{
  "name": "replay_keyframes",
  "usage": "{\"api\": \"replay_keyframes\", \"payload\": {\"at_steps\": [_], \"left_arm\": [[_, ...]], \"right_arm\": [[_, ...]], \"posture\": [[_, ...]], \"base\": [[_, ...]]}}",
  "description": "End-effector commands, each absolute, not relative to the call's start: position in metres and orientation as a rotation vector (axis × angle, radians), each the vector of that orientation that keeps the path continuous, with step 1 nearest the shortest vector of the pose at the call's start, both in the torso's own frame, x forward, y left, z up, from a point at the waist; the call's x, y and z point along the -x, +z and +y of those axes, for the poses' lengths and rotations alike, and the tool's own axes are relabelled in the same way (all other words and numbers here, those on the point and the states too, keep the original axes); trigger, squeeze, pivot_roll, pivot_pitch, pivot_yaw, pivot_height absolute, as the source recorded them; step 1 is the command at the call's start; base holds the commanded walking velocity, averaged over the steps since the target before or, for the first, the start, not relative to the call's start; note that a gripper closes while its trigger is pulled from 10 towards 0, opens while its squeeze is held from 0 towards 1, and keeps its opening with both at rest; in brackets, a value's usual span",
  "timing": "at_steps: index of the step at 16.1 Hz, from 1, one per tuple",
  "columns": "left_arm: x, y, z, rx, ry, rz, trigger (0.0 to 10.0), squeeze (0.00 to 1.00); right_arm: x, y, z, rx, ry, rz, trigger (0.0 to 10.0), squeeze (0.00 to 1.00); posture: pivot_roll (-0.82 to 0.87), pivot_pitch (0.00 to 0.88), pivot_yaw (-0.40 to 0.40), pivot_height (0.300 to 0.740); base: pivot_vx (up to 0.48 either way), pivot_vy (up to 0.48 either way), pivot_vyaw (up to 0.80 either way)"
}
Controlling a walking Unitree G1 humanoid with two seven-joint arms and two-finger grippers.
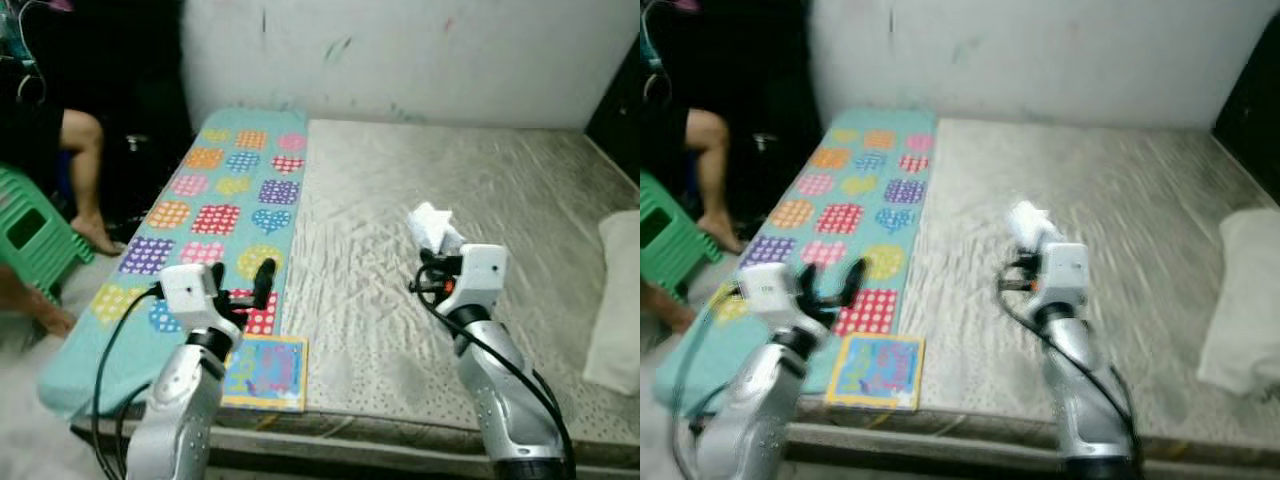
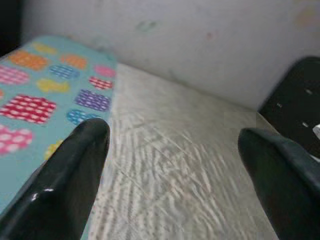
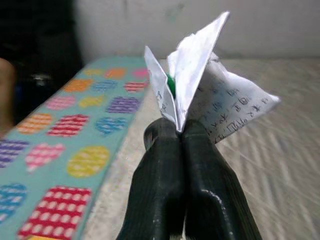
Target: Clean up the room
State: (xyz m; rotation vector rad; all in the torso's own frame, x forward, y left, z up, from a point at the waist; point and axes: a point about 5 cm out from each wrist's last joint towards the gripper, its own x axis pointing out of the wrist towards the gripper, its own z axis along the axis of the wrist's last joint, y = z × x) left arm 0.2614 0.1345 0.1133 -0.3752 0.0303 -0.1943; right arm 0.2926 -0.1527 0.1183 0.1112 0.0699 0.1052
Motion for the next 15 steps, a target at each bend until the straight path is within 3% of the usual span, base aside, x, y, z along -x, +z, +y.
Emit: {"api": "replay_keyframes", "payload": {"at_steps": [1, 15], "left_arm": [[-0.2635, 0.1159, 0.1415, 0.359, -0.173, 0.020, 10.0, 0.00], [-0.2651, 0.1144, 0.1429, 0.367, -0.153, 0.029, 10.0, 0.00]], "right_arm": [[-0.2940, 0.1226, -0.1466, -0.118, 0.128, 0.055, 10.0, 0.00], [-0.2918, 0.1160, -0.1402, -0.102, 0.201, 0.083, 10.0, 0.00]], "posture": [[-0.05, 0.000, -0.019, 0.740], [-0.05, 0.000, -0.017, 0.740]], "base": [[0.000, 0.480, 0.00], [0.000, 0.480, 0.00]]}}
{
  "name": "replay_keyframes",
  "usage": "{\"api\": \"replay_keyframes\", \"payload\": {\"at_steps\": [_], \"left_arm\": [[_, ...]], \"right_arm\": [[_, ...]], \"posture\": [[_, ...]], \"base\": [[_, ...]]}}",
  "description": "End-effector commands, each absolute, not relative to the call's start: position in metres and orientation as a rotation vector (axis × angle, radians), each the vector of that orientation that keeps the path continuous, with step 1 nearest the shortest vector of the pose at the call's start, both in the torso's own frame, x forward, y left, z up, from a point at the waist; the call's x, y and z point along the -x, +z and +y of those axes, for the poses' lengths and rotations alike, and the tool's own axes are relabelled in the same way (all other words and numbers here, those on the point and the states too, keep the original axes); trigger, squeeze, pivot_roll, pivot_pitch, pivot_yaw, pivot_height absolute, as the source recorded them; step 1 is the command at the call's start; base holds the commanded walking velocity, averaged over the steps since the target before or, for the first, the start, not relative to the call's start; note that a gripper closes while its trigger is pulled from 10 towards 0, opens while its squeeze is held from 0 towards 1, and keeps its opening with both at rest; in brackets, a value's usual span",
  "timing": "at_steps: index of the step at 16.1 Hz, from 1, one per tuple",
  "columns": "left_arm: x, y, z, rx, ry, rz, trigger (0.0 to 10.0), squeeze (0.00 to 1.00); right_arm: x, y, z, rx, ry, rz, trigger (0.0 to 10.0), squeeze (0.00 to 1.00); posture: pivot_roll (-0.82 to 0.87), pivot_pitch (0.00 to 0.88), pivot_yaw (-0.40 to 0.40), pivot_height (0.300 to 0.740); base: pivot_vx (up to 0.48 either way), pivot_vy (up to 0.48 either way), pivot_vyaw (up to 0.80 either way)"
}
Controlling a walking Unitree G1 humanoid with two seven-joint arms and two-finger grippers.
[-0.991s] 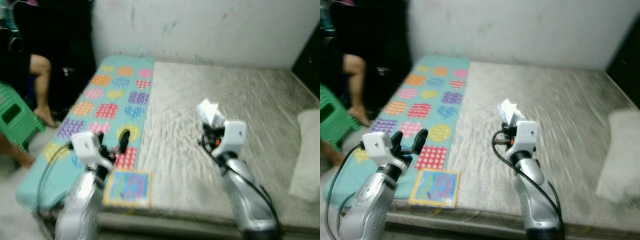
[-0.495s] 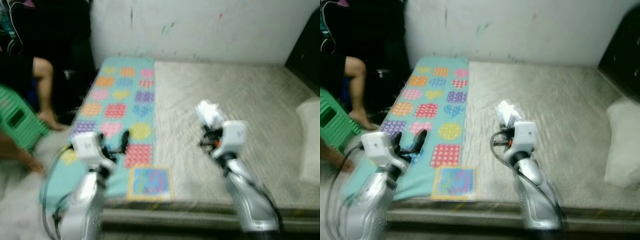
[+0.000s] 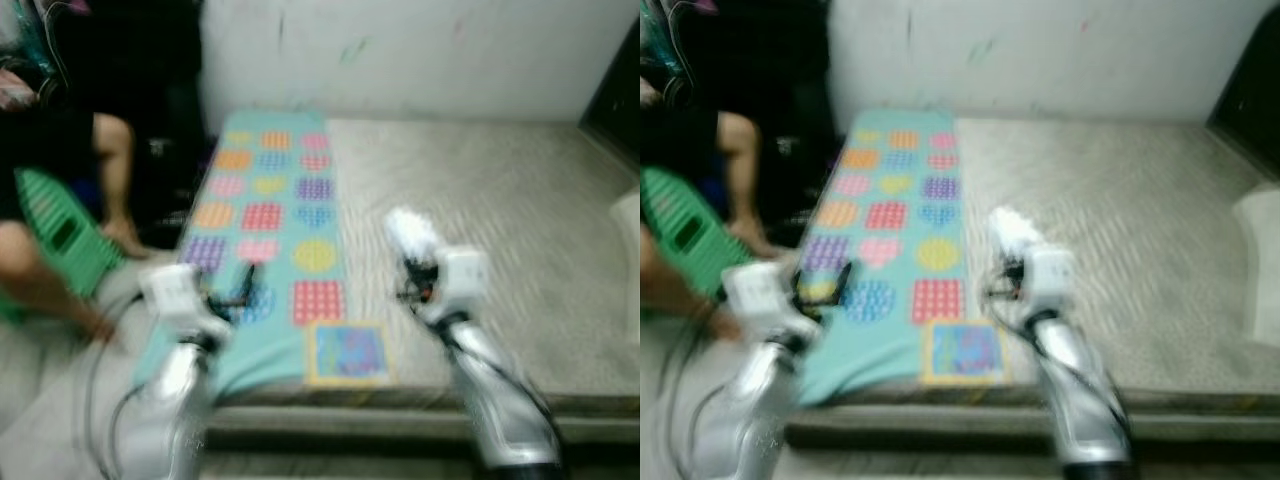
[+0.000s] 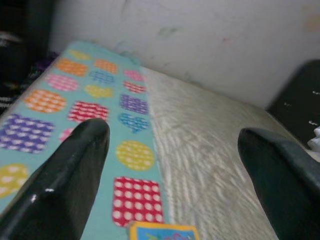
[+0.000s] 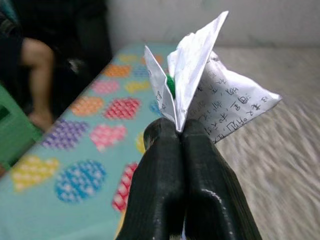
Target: Clean up the room
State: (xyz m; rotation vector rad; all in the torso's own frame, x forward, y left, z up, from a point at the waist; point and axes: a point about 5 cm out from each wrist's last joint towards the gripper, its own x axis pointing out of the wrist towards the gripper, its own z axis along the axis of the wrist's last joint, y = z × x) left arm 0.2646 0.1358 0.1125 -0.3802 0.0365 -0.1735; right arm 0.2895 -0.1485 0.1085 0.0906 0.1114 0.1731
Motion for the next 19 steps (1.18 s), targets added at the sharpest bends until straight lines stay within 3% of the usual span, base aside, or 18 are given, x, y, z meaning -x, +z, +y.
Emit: {"api": "replay_keyframes", "payload": {"at_steps": [1, 4, 8, 19], "left_arm": [[-0.2650, 0.1145, 0.1428, 0.366, -0.154, 0.027, 10.0, 0.00], [-0.2647, 0.1162, 0.1436, 0.361, -0.150, 0.010, 10.0, 0.00], [-0.2652, 0.1175, 0.1437, 0.349, -0.152, 0.002, 10.0, 0.00], [-0.2643, 0.1186, 0.1466, 0.343, -0.129, 0.008, 10.0, 0.00]], "right_arm": [[-0.2916, 0.1157, -0.1400, -0.102, 0.203, 0.084, 10.0, 0.00], [-0.2912, 0.1159, -0.1397, -0.088, 0.214, 0.082, 10.0, 0.00], [-0.2915, 0.1183, -0.1372, -0.066, 0.237, 0.068, 10.0, 0.00], [-0.2898, 0.1185, -0.1330, -0.069, 0.262, 0.068, 10.0, 0.00]], "posture": [[-0.05, 0.000, -0.018, 0.740], [-0.05, 0.000, -0.019, 0.740], [-0.06, 0.000, -0.017, 0.740], [-0.05, 0.000, -0.016, 0.740]], "base": [[0.000, 0.480, 0.00], [0.000, 0.459, 0.00], [0.000, 0.000, 0.00], [0.000, 0.000, 0.80]]}}
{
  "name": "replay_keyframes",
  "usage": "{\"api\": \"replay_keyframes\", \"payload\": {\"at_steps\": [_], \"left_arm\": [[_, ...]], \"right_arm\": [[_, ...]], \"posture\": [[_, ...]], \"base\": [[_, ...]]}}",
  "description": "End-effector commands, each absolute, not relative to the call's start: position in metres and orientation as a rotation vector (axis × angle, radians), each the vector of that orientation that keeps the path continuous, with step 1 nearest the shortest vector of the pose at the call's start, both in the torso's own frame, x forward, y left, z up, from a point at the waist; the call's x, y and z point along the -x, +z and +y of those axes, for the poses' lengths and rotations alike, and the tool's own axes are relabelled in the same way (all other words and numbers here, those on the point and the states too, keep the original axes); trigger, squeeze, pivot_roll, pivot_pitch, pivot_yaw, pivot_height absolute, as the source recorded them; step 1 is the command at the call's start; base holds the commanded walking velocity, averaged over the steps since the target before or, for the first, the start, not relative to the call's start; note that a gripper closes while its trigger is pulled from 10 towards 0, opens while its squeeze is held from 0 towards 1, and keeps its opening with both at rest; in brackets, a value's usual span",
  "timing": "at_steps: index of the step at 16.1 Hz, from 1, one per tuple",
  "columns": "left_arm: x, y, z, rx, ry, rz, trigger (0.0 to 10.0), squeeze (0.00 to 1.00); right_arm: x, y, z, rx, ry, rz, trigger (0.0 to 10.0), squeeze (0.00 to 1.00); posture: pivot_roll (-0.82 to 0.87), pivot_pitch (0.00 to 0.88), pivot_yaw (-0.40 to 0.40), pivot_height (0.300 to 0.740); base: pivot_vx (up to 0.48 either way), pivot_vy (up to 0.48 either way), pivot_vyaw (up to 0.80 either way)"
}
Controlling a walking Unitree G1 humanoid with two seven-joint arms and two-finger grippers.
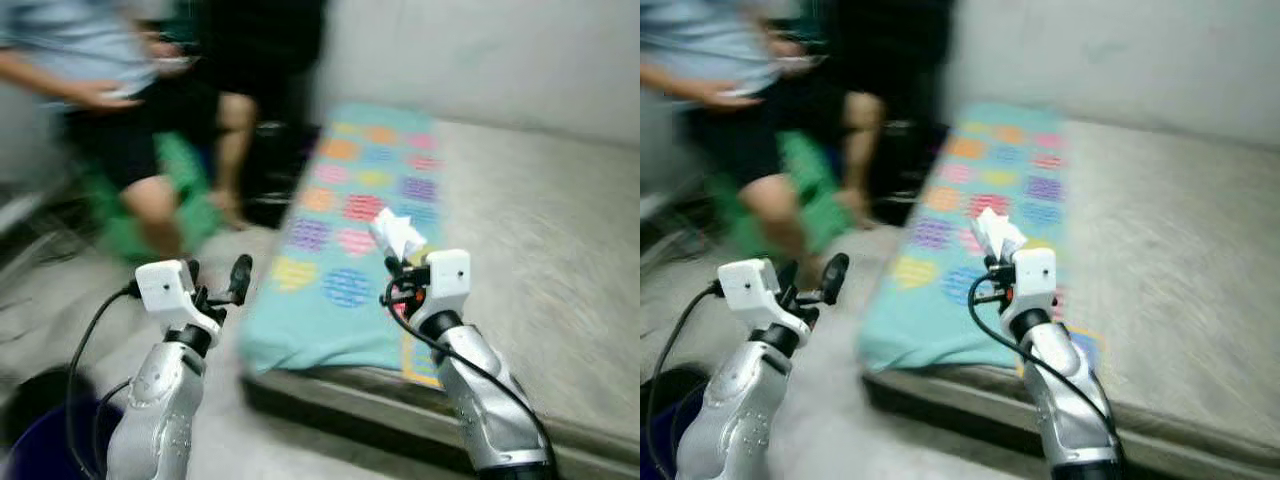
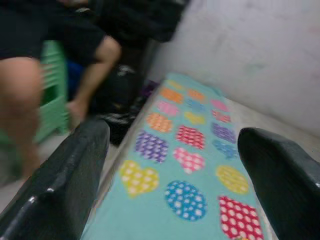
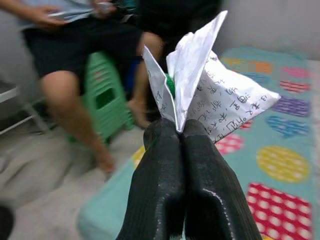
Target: Clean up the room
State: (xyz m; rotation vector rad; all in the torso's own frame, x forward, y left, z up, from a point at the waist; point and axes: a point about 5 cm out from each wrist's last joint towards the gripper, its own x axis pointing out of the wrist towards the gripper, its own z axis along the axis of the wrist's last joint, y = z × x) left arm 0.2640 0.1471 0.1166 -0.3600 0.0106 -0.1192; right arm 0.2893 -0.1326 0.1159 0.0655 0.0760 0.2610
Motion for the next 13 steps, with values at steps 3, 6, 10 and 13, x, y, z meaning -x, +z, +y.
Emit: {"api": "replay_keyframes", "payload": {"at_steps": [3, 6, 10, 13], "left_arm": [[-0.2645, 0.1189, 0.1464, 0.348, -0.127, 0.011, 10.0, 0.00], [-0.2649, 0.1194, 0.1458, 0.354, -0.125, 0.011, 10.0, 0.00], [-0.2658, 0.1199, 0.1458, 0.357, -0.122, 0.012, 10.0, 0.00], [-0.2659, 0.1204, 0.1461, 0.352, -0.123, 0.010, 10.0, 0.00]], "right_arm": [[-0.2901, 0.1186, -0.1330, -0.068, 0.265, 0.068, 10.0, 0.00], [-0.2905, 0.1189, -0.1329, -0.067, 0.270, 0.067, 10.0, 0.00], [-0.2909, 0.1197, -0.1315, -0.066, 0.279, 0.063, 10.0, 0.00], [-0.2912, 0.1199, -0.1304, -0.066, 0.285, 0.062, 10.0, 0.00]], "posture": [[-0.05, 0.000, -0.018, 0.740], [-0.06, 0.000, -0.020, 0.740], [-0.05, 0.000, -0.021, 0.740], [-0.05, 0.000, -0.021, 0.740]], "base": [[0.000, 0.000, 0.80], [0.000, 0.000, 0.80], [0.000, 0.000, 0.80], [0.000, 0.000, 0.80]]}}
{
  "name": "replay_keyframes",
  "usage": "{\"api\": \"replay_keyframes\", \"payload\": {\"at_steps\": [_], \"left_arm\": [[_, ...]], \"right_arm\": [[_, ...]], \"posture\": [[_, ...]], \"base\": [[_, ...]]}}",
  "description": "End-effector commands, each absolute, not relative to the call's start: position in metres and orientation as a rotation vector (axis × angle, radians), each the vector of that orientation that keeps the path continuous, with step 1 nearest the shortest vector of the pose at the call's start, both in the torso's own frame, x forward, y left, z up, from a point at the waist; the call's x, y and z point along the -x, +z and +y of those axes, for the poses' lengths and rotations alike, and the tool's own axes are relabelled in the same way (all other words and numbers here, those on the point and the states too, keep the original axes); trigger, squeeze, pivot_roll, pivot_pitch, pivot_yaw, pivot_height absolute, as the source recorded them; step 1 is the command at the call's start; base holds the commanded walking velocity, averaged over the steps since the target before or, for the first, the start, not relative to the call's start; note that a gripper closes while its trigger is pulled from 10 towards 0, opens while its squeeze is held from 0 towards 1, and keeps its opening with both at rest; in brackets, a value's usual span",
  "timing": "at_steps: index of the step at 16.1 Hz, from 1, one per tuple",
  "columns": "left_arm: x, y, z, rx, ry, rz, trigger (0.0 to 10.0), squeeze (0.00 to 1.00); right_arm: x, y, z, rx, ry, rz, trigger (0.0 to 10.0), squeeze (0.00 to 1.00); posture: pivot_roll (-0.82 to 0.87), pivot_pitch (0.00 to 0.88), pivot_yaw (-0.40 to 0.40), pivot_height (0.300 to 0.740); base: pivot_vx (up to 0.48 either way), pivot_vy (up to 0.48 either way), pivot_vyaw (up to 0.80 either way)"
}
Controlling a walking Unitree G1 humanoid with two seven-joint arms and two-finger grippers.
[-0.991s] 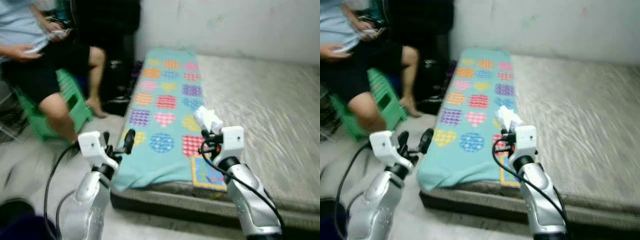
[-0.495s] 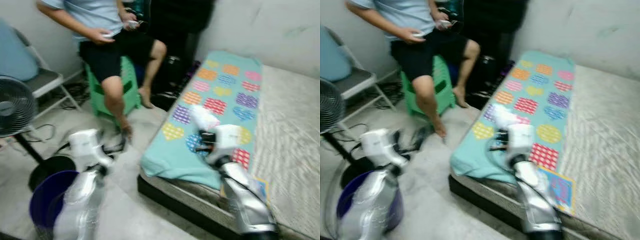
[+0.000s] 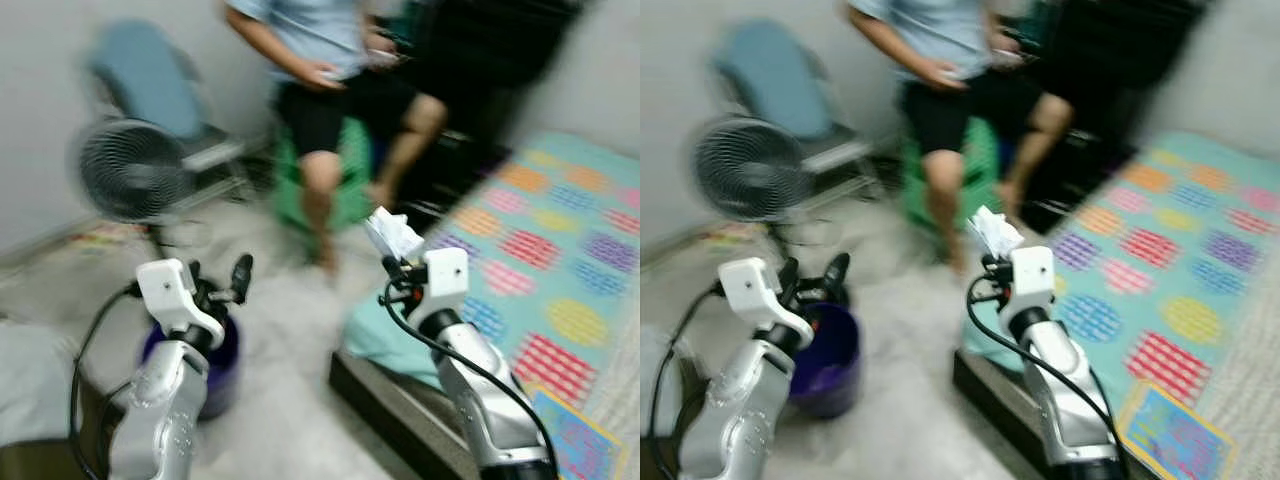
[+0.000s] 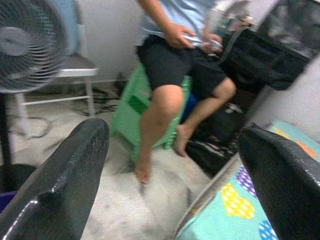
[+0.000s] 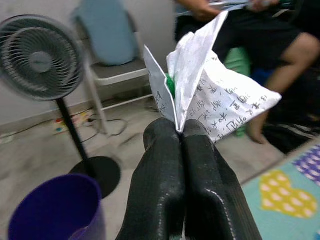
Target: Clean up the room
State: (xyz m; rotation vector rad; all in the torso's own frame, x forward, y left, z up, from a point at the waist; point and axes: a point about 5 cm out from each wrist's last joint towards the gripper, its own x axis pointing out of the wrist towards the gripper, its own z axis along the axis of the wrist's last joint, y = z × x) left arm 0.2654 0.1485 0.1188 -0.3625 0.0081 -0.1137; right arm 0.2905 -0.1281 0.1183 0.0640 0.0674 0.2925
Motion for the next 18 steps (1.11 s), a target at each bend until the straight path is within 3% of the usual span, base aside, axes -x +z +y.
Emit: {"api": "replay_keyframes", "payload": {"at_steps": [1, 8, 16, 18], "left_arm": [[-0.2659, 0.1205, 0.1464, 0.352, -0.122, 0.010, 10.0, 0.00], [-0.2658, 0.1203, 0.1467, 0.358, -0.119, 0.012, 10.0, 0.00], [-0.2648, 0.1224, 0.1458, 0.352, -0.136, -0.006, 10.0, 0.00], [-0.2630, 0.1255, 0.1427, 0.359, -0.181, -0.026, 10.0, 0.00]], "right_arm": [[-0.2913, 0.1200, -0.1302, -0.067, 0.285, 0.062, 10.0, 0.00], [-0.2911, 0.1198, -0.1296, -0.069, 0.294, 0.058, 10.0, 0.00], [-0.2914, 0.1203, -0.1278, -0.064, 0.307, 0.054, 10.0, 0.00], [-0.2923, 0.1201, -0.1285, -0.071, 0.297, 0.054, 10.0, 0.00]], "posture": [[-0.05, 0.000, -0.021, 0.740], [-0.05, 0.000, -0.023, 0.740], [-0.05, 0.000, -0.028, 0.740], [-0.05, 0.000, -0.028, 0.740]], "base": [[0.000, 0.000, 0.80], [0.000, 0.000, 0.11], [0.000, 0.000, 0.80], [0.000, 0.000, 0.23]]}}
